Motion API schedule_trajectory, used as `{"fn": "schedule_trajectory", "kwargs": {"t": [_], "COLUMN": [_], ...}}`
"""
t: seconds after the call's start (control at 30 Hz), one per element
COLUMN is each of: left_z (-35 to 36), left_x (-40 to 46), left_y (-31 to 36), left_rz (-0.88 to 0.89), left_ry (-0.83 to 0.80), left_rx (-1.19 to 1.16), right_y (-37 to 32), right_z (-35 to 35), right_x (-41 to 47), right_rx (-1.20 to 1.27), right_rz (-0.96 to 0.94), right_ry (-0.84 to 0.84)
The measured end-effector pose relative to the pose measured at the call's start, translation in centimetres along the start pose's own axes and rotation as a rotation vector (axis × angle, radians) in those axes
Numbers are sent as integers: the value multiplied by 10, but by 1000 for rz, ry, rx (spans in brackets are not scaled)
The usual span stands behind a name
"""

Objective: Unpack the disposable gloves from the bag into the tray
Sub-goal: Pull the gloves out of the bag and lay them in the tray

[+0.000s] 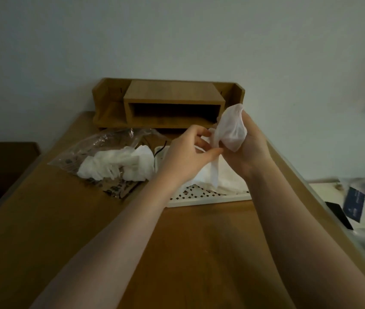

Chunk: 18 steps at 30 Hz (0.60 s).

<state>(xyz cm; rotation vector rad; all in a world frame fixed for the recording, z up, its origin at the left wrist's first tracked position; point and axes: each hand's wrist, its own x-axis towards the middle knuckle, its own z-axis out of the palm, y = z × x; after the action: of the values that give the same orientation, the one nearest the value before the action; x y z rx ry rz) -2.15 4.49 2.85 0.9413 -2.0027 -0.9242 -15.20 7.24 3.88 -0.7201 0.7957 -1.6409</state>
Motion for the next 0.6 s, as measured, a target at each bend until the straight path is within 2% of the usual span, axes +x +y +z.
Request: {"fn": "schedule_trajectory", "kwargs": {"t": [0.13,0.27,0.33,0.43,0.53,0.6], "left_z": [16,23,17,6,-6,-13], "left_x": [4,8,7,4,5,7], "left_y": [22,29,26,20,14,8], "left_rz": [-34,-36,-32,-36,-104,-139], "left_ry": [21,31,-15,-71,-133,-264], "left_rx": [-95,-158,-193,-227,-316,-440], "right_y": [-21,-33,-38,-43,-47,-48], "right_z": [-5,-17,-25,-36,-37,-33], "right_x": [-4,-6,-4,-2,-5,-7], "right_rx": [-129,-14,-54,-262,-472,-560], "right_rz": [-24,-77,-78,-84,-114,-131], "right_ry": [-67,-107,-13,182,228,211]}}
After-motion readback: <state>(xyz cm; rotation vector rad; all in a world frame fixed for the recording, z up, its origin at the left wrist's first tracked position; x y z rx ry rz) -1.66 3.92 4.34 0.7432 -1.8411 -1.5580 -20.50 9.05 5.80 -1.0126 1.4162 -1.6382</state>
